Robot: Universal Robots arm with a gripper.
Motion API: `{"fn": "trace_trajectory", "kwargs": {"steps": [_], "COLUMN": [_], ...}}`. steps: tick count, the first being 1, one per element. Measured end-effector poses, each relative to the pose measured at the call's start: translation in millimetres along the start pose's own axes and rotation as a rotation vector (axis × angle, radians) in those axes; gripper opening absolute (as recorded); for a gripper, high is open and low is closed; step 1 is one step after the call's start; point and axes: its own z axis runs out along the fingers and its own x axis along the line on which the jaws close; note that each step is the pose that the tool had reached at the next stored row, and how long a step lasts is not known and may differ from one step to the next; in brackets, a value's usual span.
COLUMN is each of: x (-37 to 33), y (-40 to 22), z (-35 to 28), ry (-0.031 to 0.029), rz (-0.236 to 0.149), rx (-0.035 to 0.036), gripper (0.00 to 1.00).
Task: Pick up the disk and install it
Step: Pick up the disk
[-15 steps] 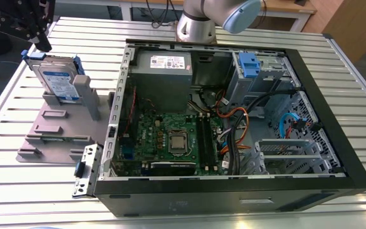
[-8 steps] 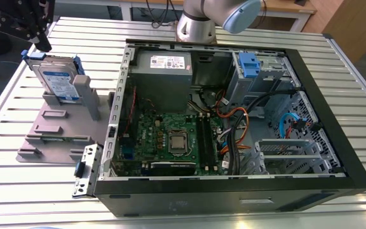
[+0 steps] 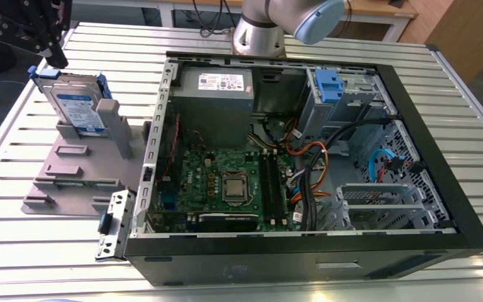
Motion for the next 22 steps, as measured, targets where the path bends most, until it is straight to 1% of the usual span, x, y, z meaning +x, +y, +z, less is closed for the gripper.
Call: {"fn": "trace_trajectory", "kwargs": {"steps": [22], "x": [0.0], "y": [0.0], "z": [0.0], "ry": [0.0013], "rz": [-0.034], "rx": [-0.0009], "gripper": [0.11]}}
